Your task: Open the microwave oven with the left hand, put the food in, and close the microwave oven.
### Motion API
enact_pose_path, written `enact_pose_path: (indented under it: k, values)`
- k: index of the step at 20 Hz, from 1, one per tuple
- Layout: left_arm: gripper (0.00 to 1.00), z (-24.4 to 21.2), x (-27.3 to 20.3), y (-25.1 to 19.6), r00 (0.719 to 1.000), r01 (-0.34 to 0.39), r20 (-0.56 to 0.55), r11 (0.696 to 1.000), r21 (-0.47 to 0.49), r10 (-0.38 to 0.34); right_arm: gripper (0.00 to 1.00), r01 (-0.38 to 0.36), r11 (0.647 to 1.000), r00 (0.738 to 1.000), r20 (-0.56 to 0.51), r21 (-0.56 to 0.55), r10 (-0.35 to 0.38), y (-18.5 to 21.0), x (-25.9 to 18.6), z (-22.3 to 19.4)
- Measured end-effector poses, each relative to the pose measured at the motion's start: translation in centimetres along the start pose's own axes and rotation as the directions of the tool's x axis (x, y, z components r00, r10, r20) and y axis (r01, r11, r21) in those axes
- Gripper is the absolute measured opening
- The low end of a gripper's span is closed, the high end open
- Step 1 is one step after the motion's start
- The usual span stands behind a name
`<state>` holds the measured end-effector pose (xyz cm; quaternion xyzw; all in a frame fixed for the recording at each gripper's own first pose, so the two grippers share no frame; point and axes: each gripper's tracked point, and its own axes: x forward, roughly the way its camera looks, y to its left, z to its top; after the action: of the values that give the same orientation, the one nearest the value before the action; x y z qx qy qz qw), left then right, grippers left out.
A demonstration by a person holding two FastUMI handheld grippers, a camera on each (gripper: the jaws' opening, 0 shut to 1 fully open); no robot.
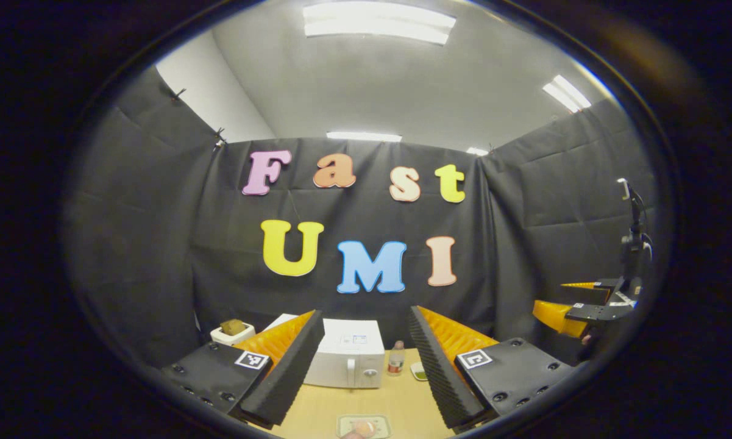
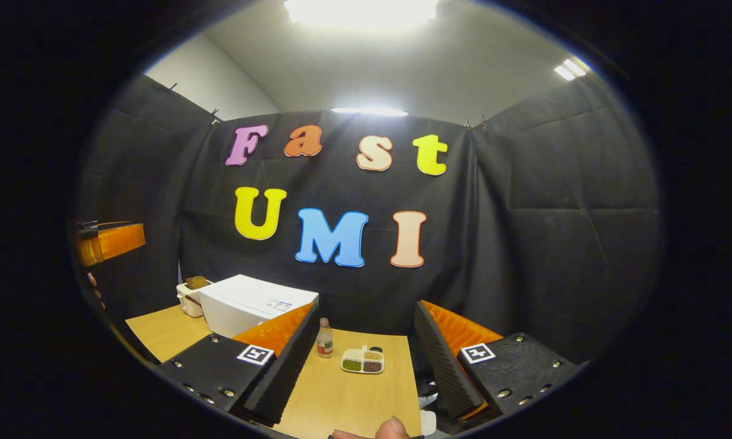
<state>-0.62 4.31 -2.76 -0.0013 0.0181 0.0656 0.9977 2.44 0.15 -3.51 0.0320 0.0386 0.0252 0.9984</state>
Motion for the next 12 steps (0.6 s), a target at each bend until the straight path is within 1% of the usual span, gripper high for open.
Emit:
enact_pose_path:
  k: [2, 5, 6, 7, 8, 9, 10, 11, 12]
  values:
    - [0.93, -1.2, 0.2, 0.8, 0.999, -0.035, -0.014, 0.999, -0.004, 0.035, 0.96, -0.028, 1.000, 1.000, -0.006, 0.003, 0.028, 0.4, 1.2, -0.3]
    - [0.94, -3.8, 1.6, 0.7, 0.997, -0.057, -0.059, 0.998, -0.012, 0.056, 0.96, -0.070, 0.998, 0.998, 0.005, 0.006, 0.070, 1.1, 2.7, -0.9]
    - [0.96, -4.7, 2.0, 0.5, 0.996, -0.059, -0.073, 0.998, -0.016, 0.058, 0.96, -0.078, 0.997, 0.997, -0.011, 0.004, 0.078, 1.2, 3.2, -1.5]
    - [0.93, -5.2, 2.7, 0.1, 0.996, -0.053, -0.078, 0.998, -0.019, 0.051, 0.95, -0.095, 0.995, 0.995, -0.021, 0.005, 0.095, 1.7, 3.5, -2.4]
    - [0.96, -5.8, 3.3, -0.1, 0.995, -0.051, -0.085, 0.999, -0.015, 0.049, 0.96, -0.101, 0.995, 0.995, -0.021, 0.003, 0.101, 2.0, 3.8, -2.4]
    - [0.96, -6.5, 4.1, -0.2, 0.994, -0.042, -0.099, 0.999, -0.012, 0.041, 0.95, -0.091, 0.996, 0.995, -0.034, -0.003, 0.091, 1.9, 4.3, -2.7]
    - [0.96, -7.4, 5.2, -0.5, 0.994, -0.020, -0.109, 1.000, -0.015, 0.019, 0.96, -0.080, 0.997, 0.996, -0.051, -0.006, 0.080, 1.9, 4.8, -3.1]
    - [0.94, -7.8, 6.5, -0.7, 0.995, 0.008, -0.102, 1.000, -0.019, -0.010, 0.96, -0.069, 0.998, 0.996, -0.053, -0.004, 0.069, 2.1, 5.2, -3.2]
    - [0.94, -8.7, 8.2, -0.6, 0.995, 0.036, -0.097, 0.999, -0.020, -0.038, 0.96, -0.046, 0.999, 0.998, -0.047, -0.006, 0.045, 2.3, 5.7, -2.8]
